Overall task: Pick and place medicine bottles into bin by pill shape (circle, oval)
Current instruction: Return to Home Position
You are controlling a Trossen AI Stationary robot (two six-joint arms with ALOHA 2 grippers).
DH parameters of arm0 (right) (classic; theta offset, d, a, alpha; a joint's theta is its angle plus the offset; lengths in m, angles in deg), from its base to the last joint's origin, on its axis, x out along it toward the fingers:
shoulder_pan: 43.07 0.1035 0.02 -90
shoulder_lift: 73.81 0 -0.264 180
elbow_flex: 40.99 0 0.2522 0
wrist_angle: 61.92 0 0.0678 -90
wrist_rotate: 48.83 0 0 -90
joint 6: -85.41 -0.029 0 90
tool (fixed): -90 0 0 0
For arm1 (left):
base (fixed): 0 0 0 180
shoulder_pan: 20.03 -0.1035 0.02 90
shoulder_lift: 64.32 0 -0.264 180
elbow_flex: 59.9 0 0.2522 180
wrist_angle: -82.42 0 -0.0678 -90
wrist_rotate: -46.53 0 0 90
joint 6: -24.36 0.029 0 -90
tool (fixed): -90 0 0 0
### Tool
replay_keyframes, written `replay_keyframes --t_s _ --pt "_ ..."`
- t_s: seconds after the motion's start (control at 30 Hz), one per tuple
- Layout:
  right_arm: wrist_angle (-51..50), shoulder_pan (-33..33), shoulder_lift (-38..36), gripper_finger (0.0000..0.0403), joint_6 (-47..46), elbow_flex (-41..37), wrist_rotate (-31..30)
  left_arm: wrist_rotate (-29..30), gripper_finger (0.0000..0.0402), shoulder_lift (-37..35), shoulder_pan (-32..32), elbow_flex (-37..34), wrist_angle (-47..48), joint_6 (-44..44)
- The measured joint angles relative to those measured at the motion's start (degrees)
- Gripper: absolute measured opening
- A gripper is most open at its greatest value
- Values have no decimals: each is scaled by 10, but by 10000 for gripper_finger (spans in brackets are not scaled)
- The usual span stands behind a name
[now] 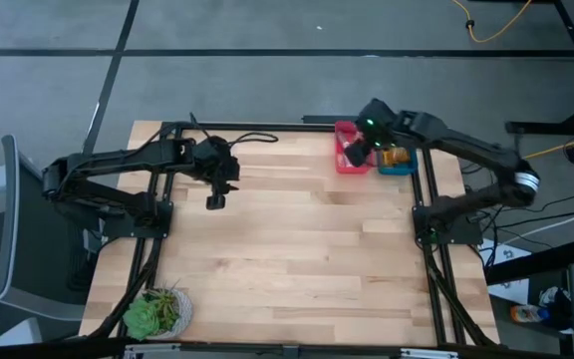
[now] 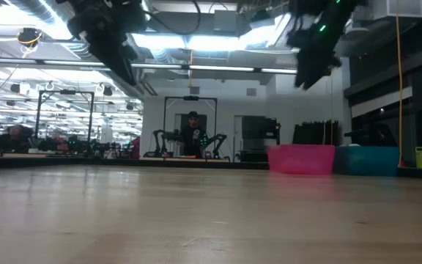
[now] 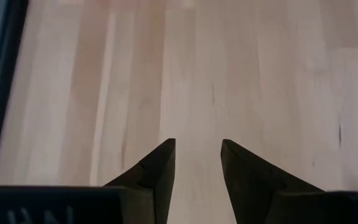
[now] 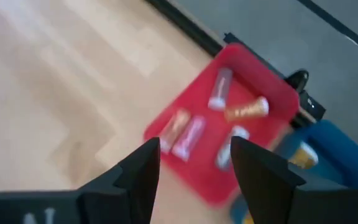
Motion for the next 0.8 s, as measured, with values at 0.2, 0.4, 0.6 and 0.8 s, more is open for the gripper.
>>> replay_keyframes --t_s 0.2,0.4,0.6,0.8 --pt "-56 58 -122 198 -17 -31 0 0 124 -51 8 -15 37 -29" --pt "-11 107 -272 198 -81 -146 8 22 124 -208 33 -139 -76 -125" --pt "138 150 -393 198 -106 -275 71 76 124 -339 75 -273 -264 -178" --pt "255 176 -472 198 -76 -370 94 105 124 -430 105 -372 -367 -168"
